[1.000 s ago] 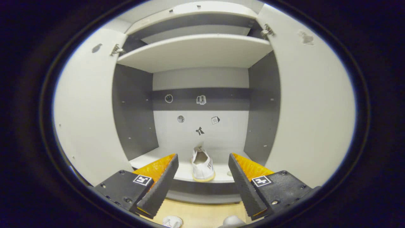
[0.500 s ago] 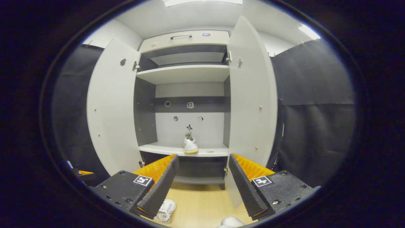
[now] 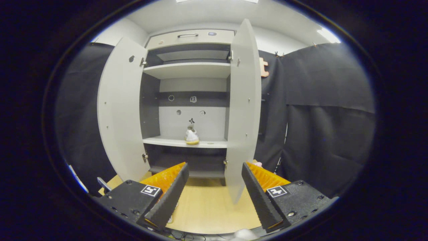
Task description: Grab one shoe with the right hand and put it into the shoe cabinet, grab the other shoe with the left hand and put it into the shoe cabinet; then close the right door with the right hand and the left door with the left hand.
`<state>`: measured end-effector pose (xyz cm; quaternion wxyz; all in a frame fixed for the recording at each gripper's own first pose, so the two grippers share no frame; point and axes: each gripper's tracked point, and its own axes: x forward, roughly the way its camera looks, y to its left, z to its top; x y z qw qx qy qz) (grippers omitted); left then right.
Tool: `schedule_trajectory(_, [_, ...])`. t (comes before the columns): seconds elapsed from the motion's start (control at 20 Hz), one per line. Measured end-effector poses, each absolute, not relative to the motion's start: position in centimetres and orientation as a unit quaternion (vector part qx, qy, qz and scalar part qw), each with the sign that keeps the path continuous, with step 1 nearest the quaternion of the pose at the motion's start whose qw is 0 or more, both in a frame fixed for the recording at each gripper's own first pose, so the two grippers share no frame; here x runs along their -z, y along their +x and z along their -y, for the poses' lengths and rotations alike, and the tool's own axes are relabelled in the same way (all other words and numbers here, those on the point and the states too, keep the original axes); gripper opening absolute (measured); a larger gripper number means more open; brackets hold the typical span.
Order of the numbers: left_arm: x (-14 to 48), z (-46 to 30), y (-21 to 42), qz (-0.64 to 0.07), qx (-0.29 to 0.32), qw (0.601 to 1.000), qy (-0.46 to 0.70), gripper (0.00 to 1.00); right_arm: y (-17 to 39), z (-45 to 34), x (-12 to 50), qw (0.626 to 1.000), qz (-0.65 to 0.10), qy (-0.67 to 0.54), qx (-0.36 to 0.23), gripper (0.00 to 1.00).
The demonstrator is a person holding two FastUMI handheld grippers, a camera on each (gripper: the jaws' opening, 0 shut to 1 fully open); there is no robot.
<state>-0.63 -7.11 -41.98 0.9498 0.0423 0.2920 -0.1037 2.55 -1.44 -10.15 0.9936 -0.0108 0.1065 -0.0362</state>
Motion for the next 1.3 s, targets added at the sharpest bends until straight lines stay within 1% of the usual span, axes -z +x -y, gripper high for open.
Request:
schedule_trajectory(0.25, [46.6, 8.9, 1.4, -0.328, 0.108, 0.937, 0.055, 0.97, 2.3, 2.8, 11.6, 0.99, -0.13, -0.011, 0.048, 1.0])
schedule_trajectory(0.5, [48.8, 8.8, 4.1, -0.338, 0.096, 0.934, 0.061, 0.95, 3.4, 3.4, 13.2, 0.987, -0.15, -0.012, 0.048, 1.0])
schedule_trajectory(0.55, [49.5, 9.0, 4.5, -0.346, 0.101, 0.931, 0.057, 0.94, 3.6, 3.5, 13.4, 0.987, -0.154, -0.01, 0.047, 1.0])
schedule_trajectory(0.7, [50.2, 10.2, 5.4, -0.352, 0.123, 0.927, 0.051, 0.94, 4.7, 3.7, 14.1, 0.986, -0.163, -0.014, 0.046, 1.0])
schedule_trajectory(0.9, [50.5, 11.1, 6.8, -0.36, 0.121, 0.924, 0.048, 0.92, 6.2, 3.3, 14.4, 0.984, -0.172, -0.011, 0.035, 1.0])
schedule_trajectory(0.95, [50.7, 11.1, 7.0, -0.37, 0.119, 0.921, 0.036, 0.88, 6.4, 3.3, 14.3, 0.984, -0.173, -0.01, 0.033, 1.0])
schedule_trajectory(1.0, [50.7, 11.2, 7.3, -0.375, 0.12, 0.919, 0.024, 0.88, 6.6, 3.4, 14.2, 0.985, -0.171, -0.009, 0.032, 1.0])
schedule_trajectory(1.05, [50.9, 11.1, 7.6, -0.374, 0.123, 0.919, 0.026, 0.88, 6.9, 3.3, 14.0, 0.985, -0.171, -0.011, 0.029, 1.0])
schedule_trajectory(1.1, [50.9, 10.7, 8.0, -0.369, 0.12, 0.921, 0.039, 0.91, 7.3, 3.4, 14.0, 0.985, -0.17, -0.016, 0.03, 1.0])
schedule_trajectory(1.2, [51.2, 10.6, 8.8, -0.375, 0.117, 0.919, 0.033, 0.91, 7.7, 3.2, 14.2, 0.985, -0.173, -0.015, 0.024, 1.0])
schedule_trajectory(1.3, [51.4, 11.4, 8.9, -0.384, 0.12, 0.916, 0.005, 0.84, 8.3, 3.3, 14.2, 0.984, -0.174, -0.011, 0.022, 1.0])
